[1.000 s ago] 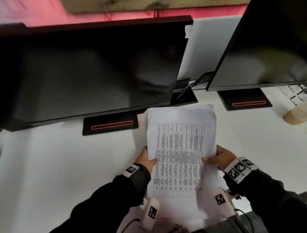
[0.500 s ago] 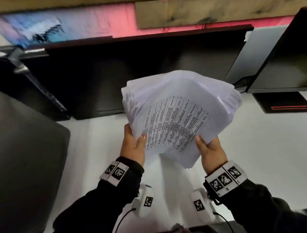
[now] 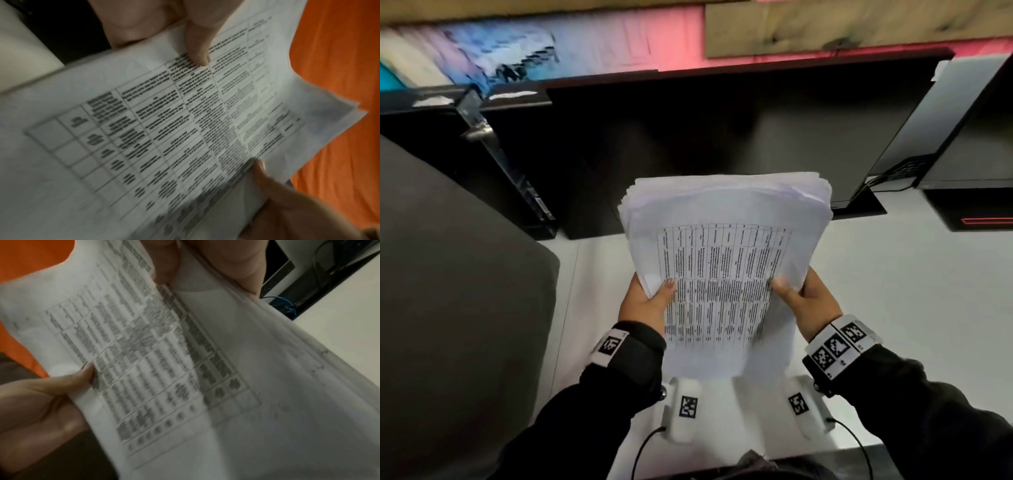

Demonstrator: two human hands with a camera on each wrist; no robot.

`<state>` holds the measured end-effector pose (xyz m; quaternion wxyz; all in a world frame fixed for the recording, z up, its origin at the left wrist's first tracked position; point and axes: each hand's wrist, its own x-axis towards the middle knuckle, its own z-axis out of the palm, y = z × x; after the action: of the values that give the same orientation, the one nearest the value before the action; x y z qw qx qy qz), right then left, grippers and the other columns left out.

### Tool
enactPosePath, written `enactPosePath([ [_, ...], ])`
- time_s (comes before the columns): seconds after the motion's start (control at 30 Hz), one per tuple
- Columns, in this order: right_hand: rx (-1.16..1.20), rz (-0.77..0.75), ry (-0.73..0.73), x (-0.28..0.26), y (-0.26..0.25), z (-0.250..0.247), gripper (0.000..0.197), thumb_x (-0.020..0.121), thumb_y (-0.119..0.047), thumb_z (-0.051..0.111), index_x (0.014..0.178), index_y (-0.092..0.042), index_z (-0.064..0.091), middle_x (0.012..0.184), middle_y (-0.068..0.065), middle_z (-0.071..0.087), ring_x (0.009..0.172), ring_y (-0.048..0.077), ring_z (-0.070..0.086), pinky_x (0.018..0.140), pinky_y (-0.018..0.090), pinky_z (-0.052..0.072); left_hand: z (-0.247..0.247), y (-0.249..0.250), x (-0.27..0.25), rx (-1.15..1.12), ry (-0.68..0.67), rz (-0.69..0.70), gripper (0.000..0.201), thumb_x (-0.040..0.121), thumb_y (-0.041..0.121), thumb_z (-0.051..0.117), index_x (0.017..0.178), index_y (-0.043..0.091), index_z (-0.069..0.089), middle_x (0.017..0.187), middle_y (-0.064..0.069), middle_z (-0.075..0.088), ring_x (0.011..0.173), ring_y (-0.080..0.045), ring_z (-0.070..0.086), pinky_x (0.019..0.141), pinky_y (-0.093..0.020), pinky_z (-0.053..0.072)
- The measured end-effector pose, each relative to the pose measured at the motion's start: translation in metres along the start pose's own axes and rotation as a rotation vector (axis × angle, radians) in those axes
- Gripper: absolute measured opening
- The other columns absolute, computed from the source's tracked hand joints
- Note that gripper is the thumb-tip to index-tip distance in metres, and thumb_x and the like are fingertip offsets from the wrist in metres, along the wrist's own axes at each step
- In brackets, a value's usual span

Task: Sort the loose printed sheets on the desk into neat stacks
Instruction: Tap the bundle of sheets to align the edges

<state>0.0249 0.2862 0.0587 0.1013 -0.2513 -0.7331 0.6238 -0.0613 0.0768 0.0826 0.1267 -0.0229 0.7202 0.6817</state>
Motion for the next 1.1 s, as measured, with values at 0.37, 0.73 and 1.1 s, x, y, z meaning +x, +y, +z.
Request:
enactPosePath([
  [0.37, 0.764, 0.307, -0.125, -0.021, 0.027, -0.002, 0.053, 0.076, -0.020, 0.066, 0.127, -0.011, 0.053, 0.120, 0.018, 0.063, 0.110, 0.036, 0.061, 0.088, 0.054, 0.050, -0.043, -0.003, 0.018, -0.406, -0.038, -0.209, 0.010, 0.087, 0.019, 0.060, 0.090, 0.028, 0.062, 0.100, -0.001, 0.066, 0.096, -0.020, 0.061, 0.090, -0.041, 0.046],
  [0.73, 0.668, 0.241, -0.028, -0.018, 0.020, -0.005, 0.084, 0.040, -0.020, 0.091, 0.115, 0.002, 0.061, 0.114, 0.024, 0.064, 0.108, 0.043, 0.060, 0.086, 0.052, 0.052, -0.051, -0.011, 0.027, -0.531, 0.065, -0.262, 0.021, 0.090, 0.006, 0.052, 0.107, 0.014, 0.060, 0.109, -0.011, 0.065, 0.104, -0.032, 0.061, 0.092, -0.050, 0.046],
  [1.1, -0.047, 0.015, 0.024, -0.020, -0.011, -0.026, 0.025, 0.074, -0.017, 0.075, 0.096, -0.019, 0.063, 0.089, -0.003, 0.069, 0.080, -0.002, 0.065, 0.088, 0.019, 0.049, -0.090, -0.016, 0.060, 0.551, 0.065, -0.143, 0.050, 0.082, 0.011, 0.066, 0.125, -0.001, 0.044, 0.132, -0.020, 0.051, 0.122, -0.033, 0.049, 0.102, -0.037, 0.037],
])
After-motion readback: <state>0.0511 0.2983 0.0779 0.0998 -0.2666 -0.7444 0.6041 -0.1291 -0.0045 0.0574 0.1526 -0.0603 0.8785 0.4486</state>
